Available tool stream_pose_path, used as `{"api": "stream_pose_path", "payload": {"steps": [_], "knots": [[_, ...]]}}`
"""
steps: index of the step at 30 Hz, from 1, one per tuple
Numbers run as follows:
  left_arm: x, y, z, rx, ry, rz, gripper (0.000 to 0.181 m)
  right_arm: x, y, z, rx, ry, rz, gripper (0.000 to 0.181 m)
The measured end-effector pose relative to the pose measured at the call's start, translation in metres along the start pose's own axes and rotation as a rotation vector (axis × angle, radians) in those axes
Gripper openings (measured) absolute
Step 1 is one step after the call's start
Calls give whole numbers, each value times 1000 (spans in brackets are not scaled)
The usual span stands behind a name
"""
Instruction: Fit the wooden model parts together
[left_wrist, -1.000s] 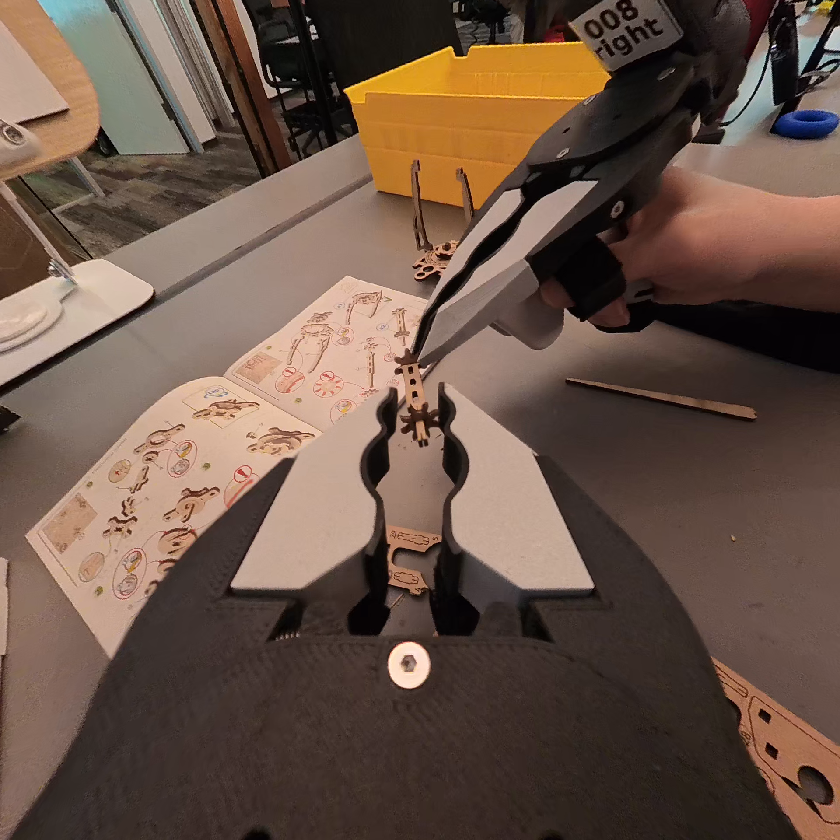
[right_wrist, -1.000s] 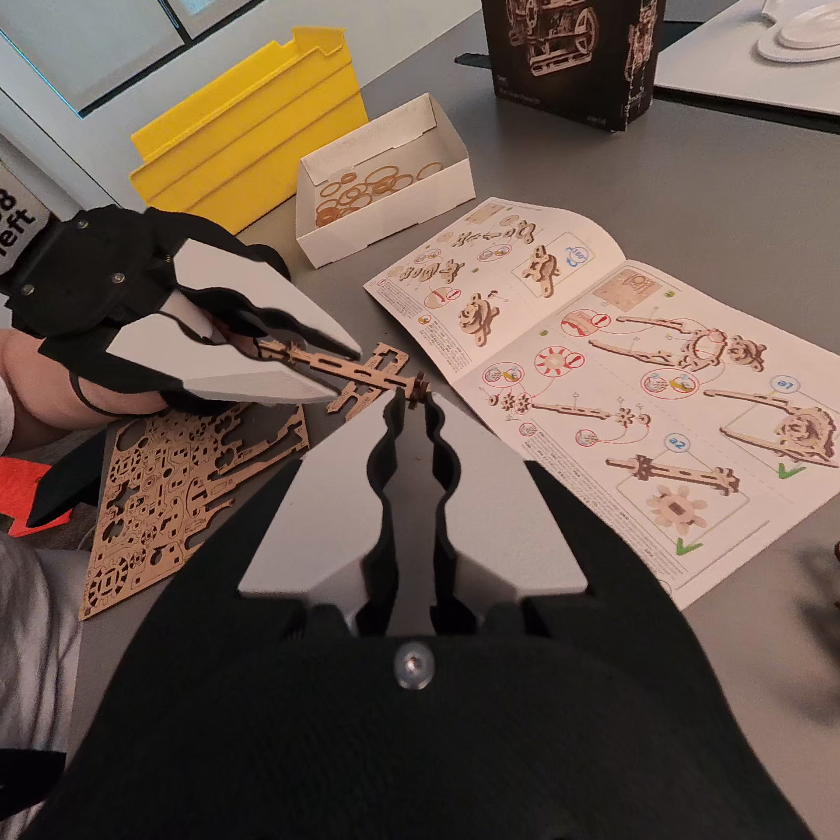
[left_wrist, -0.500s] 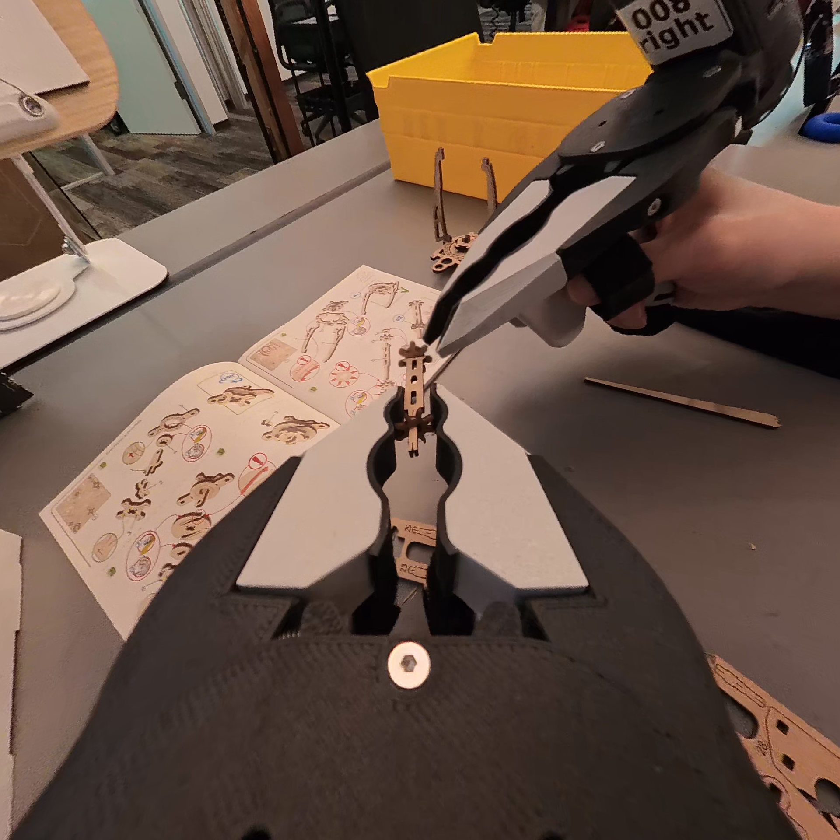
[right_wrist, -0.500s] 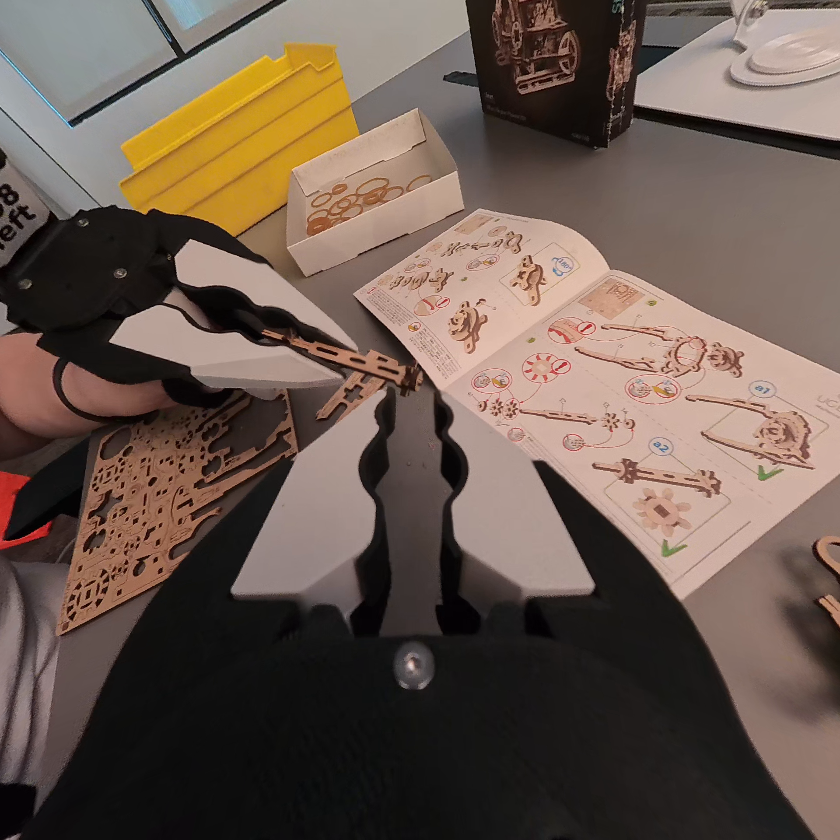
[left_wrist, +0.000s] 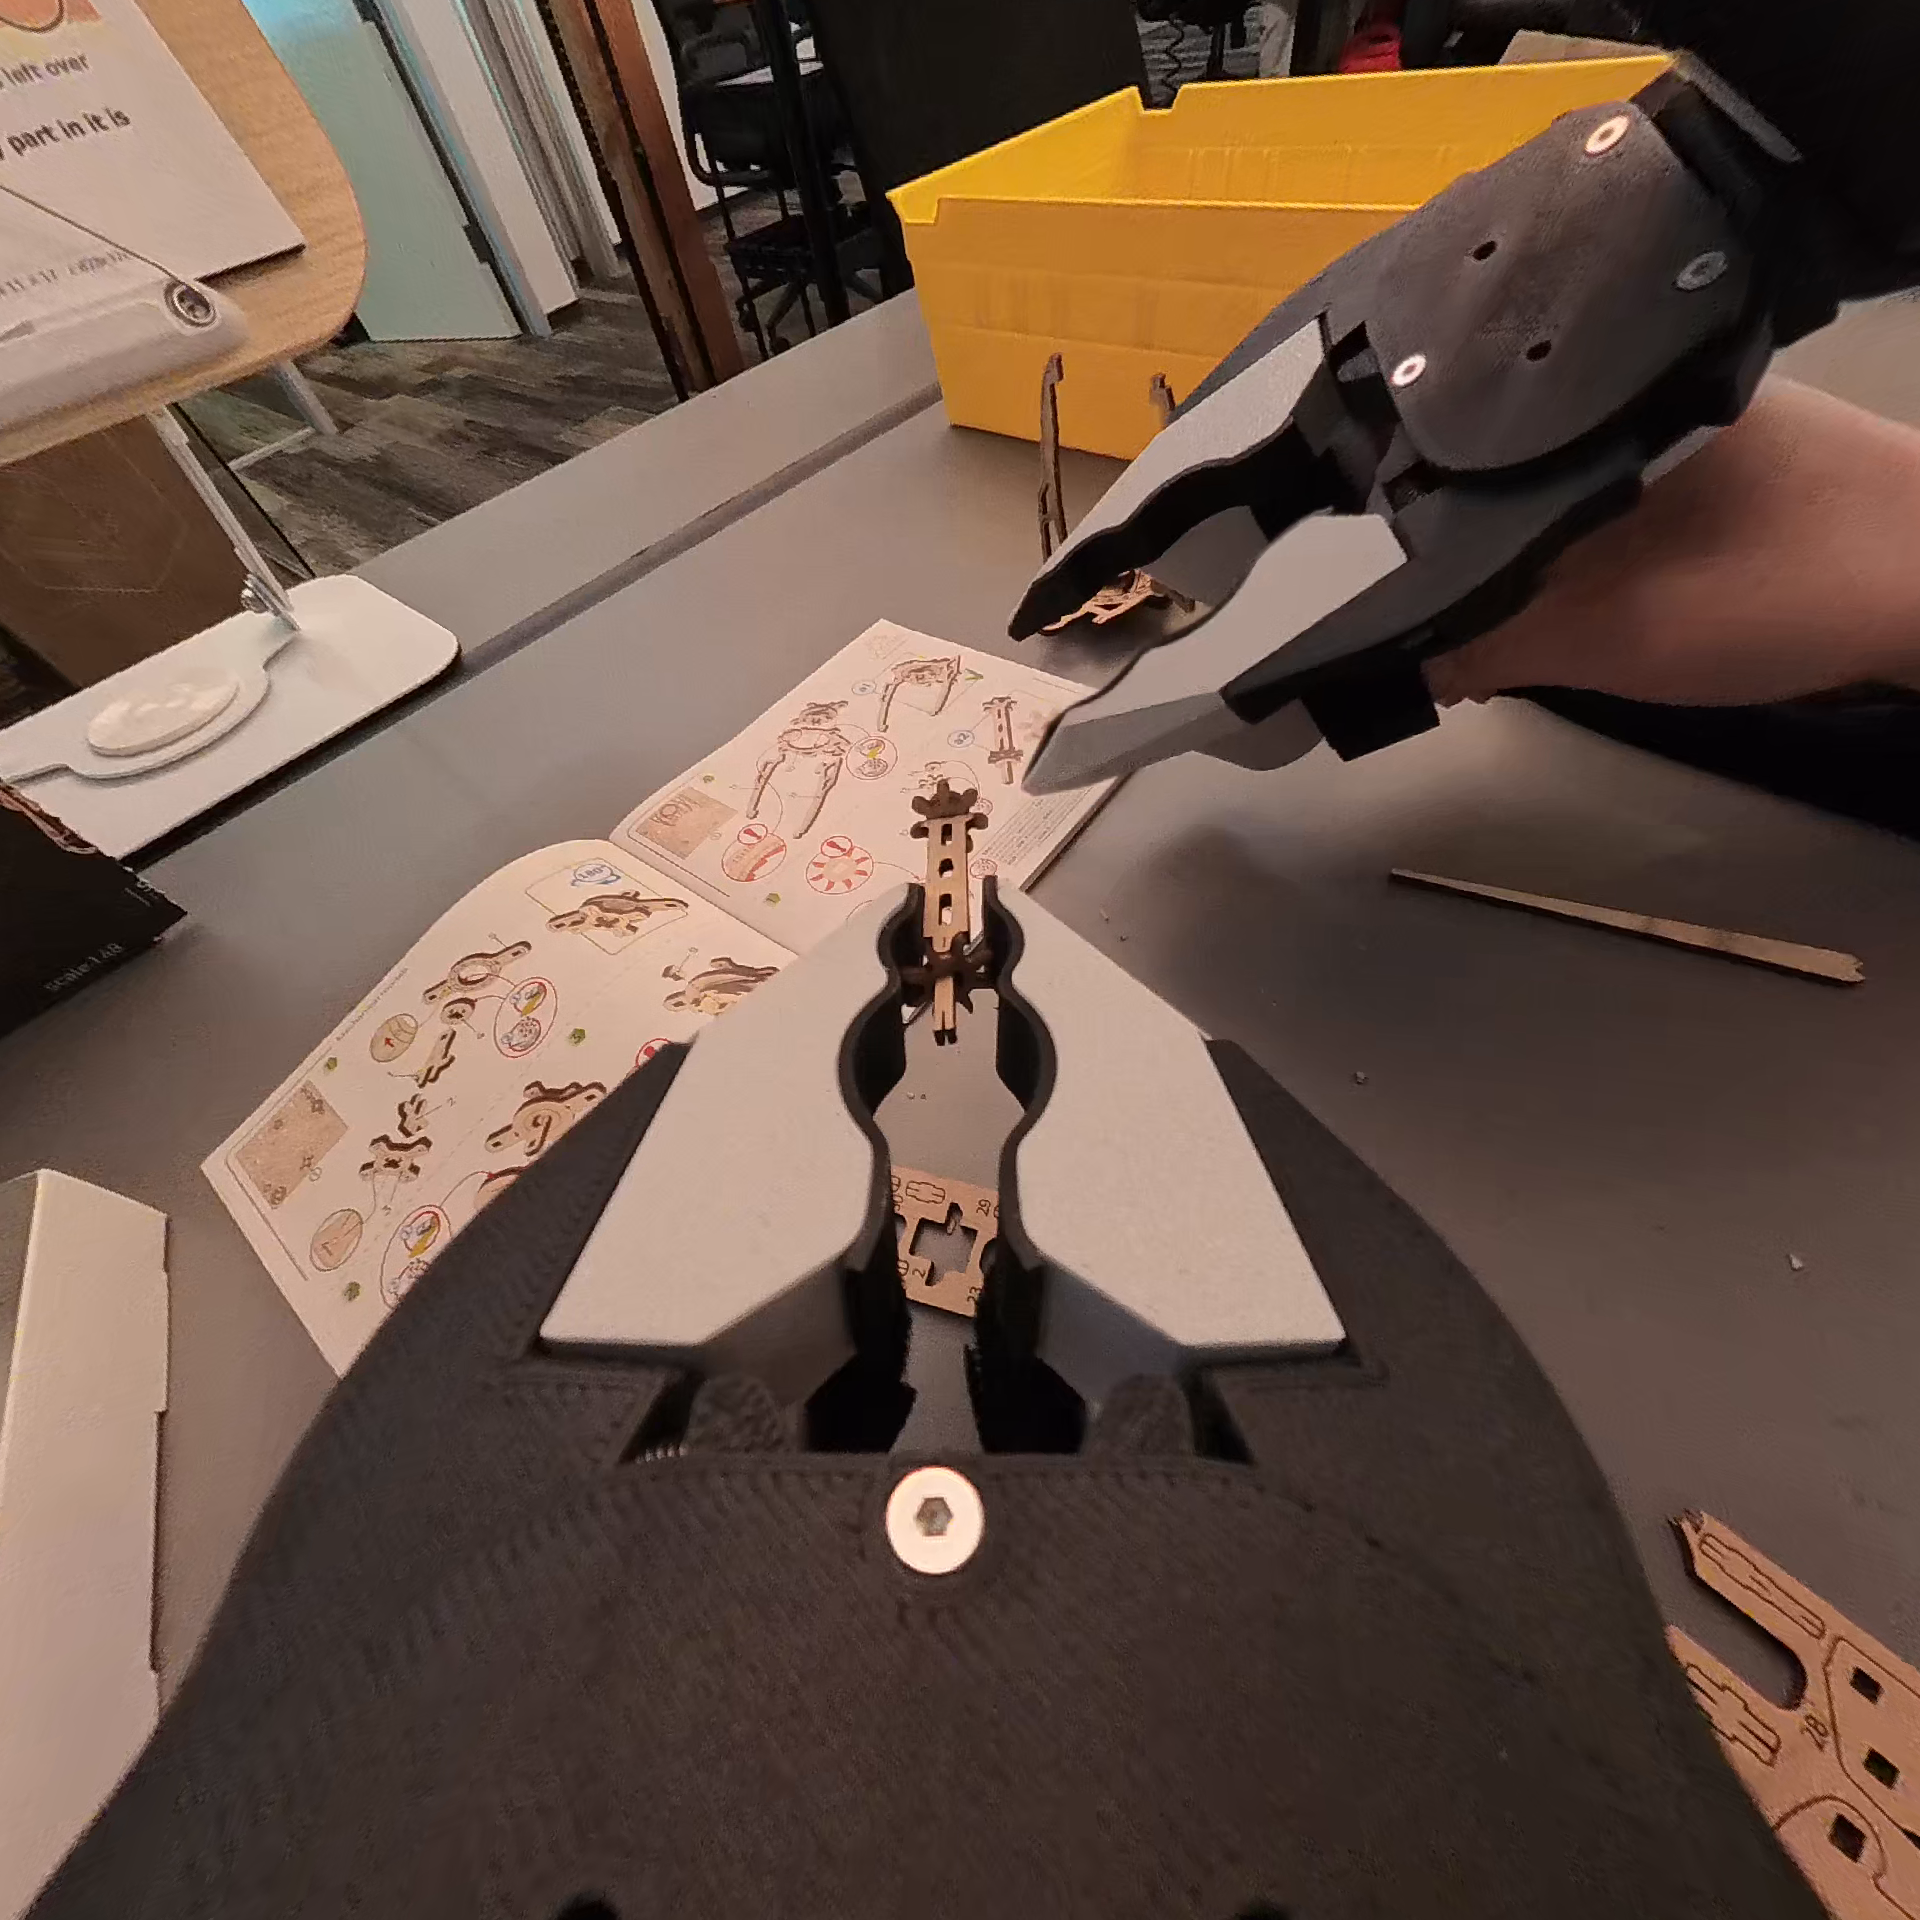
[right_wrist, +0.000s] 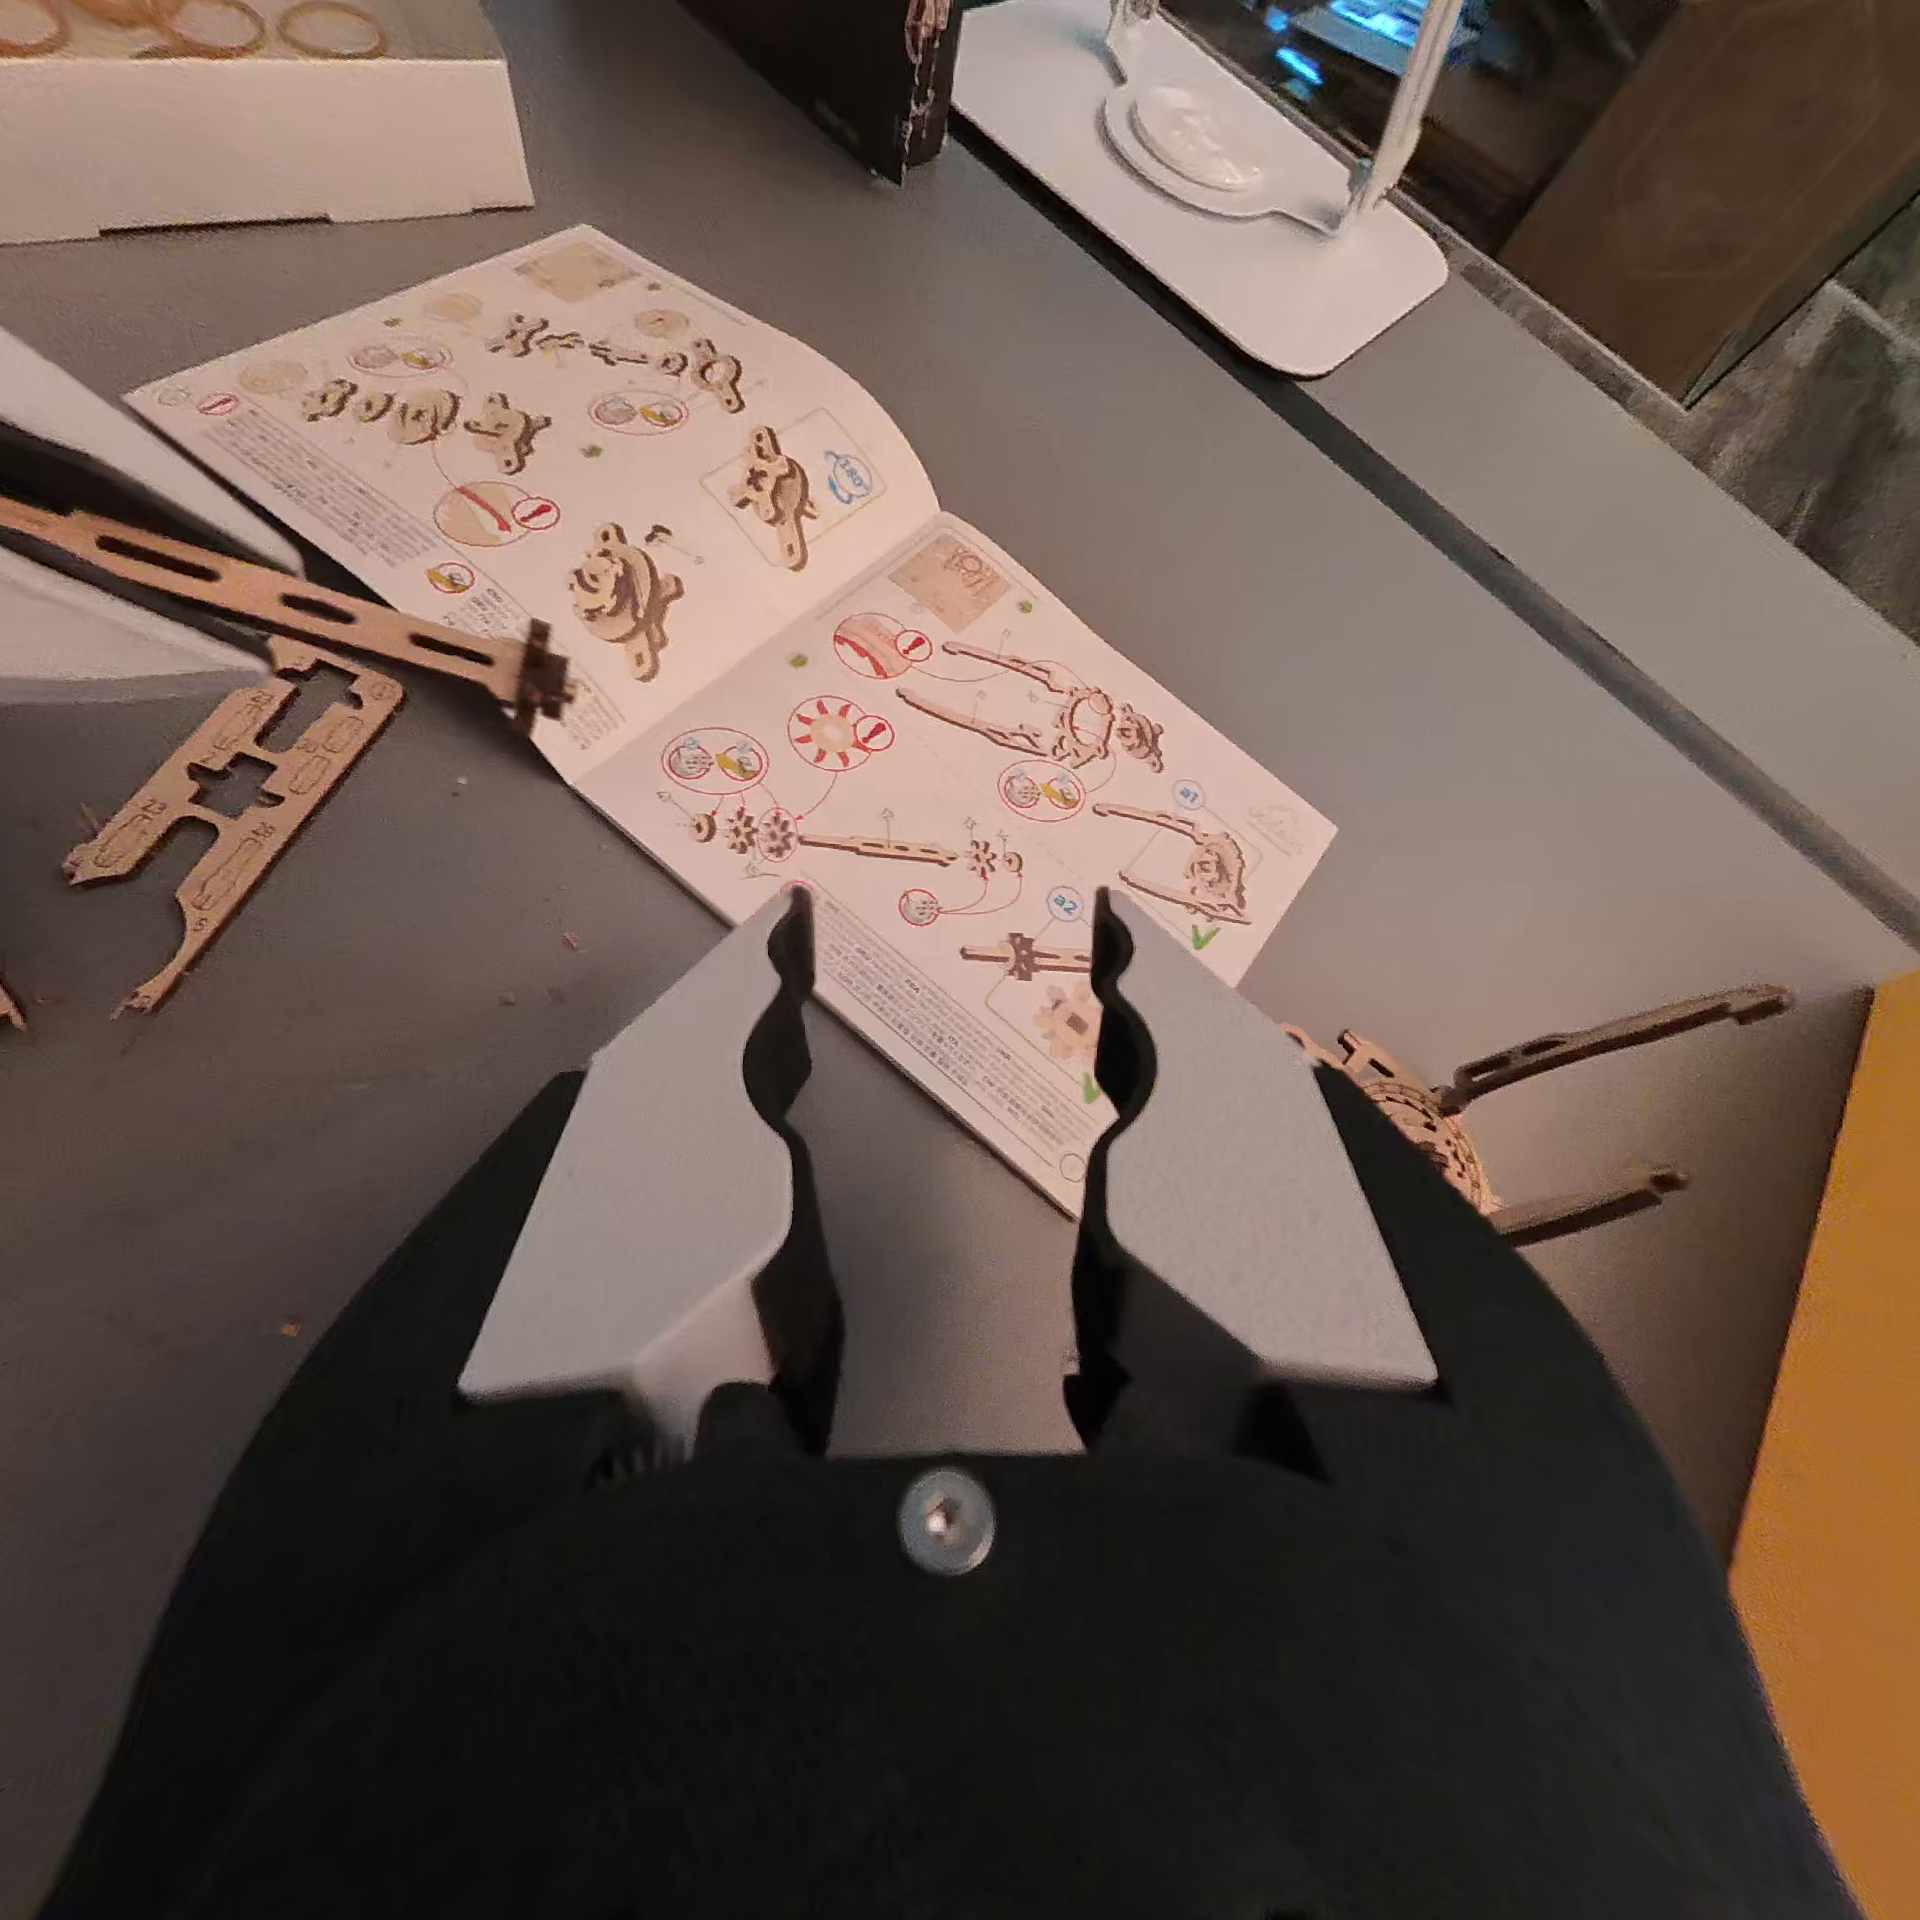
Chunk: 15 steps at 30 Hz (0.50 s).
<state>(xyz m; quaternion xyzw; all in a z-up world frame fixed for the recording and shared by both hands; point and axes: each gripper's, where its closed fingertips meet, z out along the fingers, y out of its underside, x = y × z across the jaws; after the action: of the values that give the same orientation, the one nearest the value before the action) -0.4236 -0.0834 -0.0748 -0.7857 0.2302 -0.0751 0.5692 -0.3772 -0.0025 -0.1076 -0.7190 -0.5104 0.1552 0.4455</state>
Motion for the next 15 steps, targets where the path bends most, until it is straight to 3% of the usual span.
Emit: {"api": "stream_pose_path", "payload": {"steps": [15], "knots": [[1, 0, 0, 1, 2, 4, 8, 3, -6, -4, 22, 54, -80, 52]]}}
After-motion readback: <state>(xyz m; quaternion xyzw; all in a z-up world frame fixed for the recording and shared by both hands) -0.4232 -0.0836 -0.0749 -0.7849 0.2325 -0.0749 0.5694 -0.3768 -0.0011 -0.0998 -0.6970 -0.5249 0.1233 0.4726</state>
